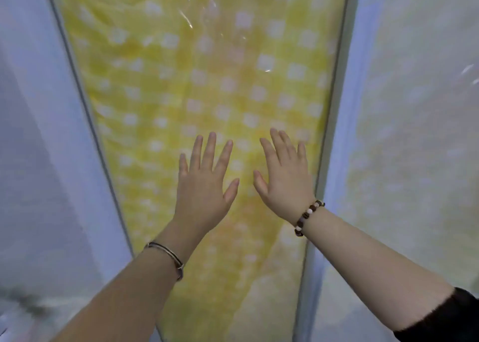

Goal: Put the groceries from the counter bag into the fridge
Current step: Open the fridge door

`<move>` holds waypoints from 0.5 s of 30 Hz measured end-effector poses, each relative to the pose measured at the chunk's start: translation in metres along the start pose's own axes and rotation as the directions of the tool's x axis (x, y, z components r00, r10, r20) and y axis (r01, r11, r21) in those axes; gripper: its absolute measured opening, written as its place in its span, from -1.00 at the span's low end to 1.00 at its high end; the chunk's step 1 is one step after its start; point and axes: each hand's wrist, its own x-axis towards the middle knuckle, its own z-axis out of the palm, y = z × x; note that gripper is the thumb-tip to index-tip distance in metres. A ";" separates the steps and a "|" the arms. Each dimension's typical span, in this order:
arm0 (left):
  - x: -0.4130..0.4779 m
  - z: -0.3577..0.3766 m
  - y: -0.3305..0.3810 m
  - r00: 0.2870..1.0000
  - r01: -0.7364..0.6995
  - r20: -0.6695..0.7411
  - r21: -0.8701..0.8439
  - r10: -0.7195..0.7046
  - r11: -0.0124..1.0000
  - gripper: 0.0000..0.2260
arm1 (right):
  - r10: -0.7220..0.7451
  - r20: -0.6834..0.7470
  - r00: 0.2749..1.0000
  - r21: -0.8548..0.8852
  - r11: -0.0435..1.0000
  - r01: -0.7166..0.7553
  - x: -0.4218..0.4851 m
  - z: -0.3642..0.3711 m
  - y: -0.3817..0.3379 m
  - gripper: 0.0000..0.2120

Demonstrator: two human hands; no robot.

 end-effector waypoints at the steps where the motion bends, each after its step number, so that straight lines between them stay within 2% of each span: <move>1: 0.014 0.006 0.009 0.998 -0.057 -0.016 -0.044 0.056 0.997 -0.39 | 0.051 -0.006 0.999 -0.038 0.998 -0.051 -0.002 -0.007 0.013 -0.41; 4: 0.046 0.018 0.050 0.979 -0.201 -0.059 -0.188 0.193 0.961 -0.38 | 0.204 -0.035 0.978 -0.152 0.966 -0.207 -0.017 -0.036 0.050 -0.41; 6: 0.060 0.022 0.085 0.957 -0.290 -0.103 -0.317 0.271 0.903 -0.39 | 0.281 -0.060 0.958 -0.245 0.926 -0.287 -0.034 -0.060 0.073 -0.43; 10: 0.075 0.018 0.174 0.882 -0.467 -0.224 -0.522 0.414 0.713 -0.41 | 0.427 -0.119 0.896 -0.424 0.794 -0.435 -0.079 -0.115 0.118 -0.44; 15: 0.065 0.005 0.298 0.826 -0.512 -0.248 -0.705 0.506 0.490 -0.43 | 0.530 -0.218 0.819 -0.576 0.608 -0.547 -0.137 -0.188 0.169 -0.45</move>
